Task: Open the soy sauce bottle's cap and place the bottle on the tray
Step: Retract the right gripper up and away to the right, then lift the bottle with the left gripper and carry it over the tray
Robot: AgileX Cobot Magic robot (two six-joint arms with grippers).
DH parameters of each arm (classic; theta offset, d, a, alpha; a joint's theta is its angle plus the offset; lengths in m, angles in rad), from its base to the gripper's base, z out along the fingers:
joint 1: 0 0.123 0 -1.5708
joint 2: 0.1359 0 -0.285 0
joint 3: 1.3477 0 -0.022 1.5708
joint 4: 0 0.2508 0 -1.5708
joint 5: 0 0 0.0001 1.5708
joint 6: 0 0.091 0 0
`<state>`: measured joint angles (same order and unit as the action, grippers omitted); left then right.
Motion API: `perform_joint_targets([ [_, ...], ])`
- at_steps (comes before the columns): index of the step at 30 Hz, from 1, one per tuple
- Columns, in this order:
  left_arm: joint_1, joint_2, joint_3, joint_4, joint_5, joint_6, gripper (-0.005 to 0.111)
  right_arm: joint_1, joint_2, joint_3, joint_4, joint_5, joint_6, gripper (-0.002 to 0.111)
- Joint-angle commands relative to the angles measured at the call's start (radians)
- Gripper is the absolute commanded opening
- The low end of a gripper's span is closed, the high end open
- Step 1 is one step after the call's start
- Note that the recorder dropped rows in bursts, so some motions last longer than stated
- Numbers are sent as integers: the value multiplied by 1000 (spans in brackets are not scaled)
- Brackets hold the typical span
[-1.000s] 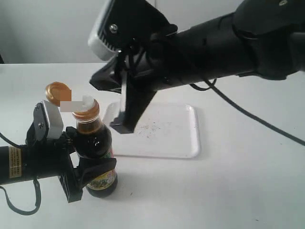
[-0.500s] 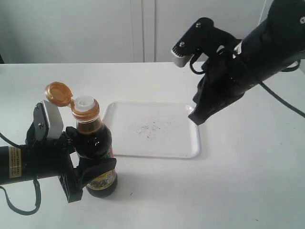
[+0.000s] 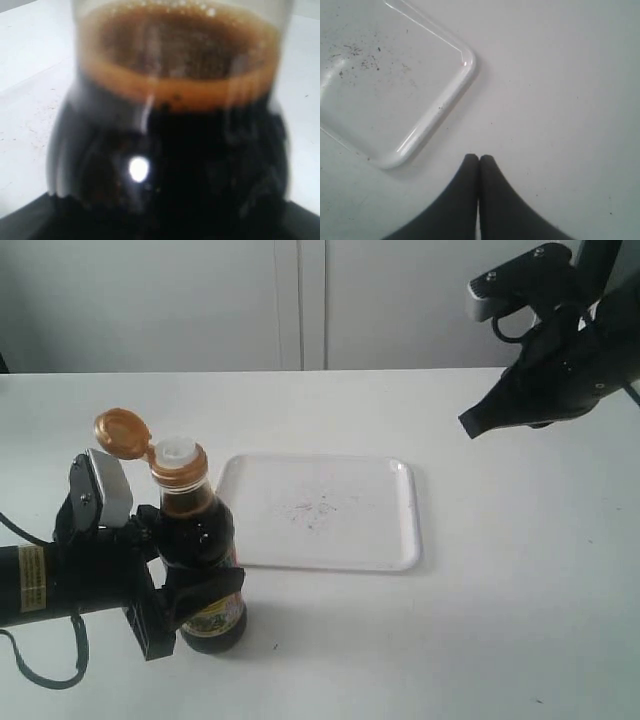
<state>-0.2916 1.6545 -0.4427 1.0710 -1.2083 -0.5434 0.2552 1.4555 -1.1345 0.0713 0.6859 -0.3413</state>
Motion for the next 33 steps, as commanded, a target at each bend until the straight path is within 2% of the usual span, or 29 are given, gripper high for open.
perform_joint_targets([
  [1, -2, -44, 0, -32, -13, -5, 0, -7, -7, -5, 31, -31, 9, 0],
  [9, -2, -127, -4, -146, -13, -26, 0, -7, -7, -5, 33, -53, 7, 0],
  [17, -2, -180, -87, -194, -13, -88, 0, -7, 5, -3, 33, -56, 7, 0],
  [21, -2, -176, -150, -196, -7, -111, 0, -7, 9, -3, 33, -54, 7, 0],
  [33, -2, -176, -231, -198, 7, -137, 0, -7, 11, -3, 33, -52, 7, 0],
])
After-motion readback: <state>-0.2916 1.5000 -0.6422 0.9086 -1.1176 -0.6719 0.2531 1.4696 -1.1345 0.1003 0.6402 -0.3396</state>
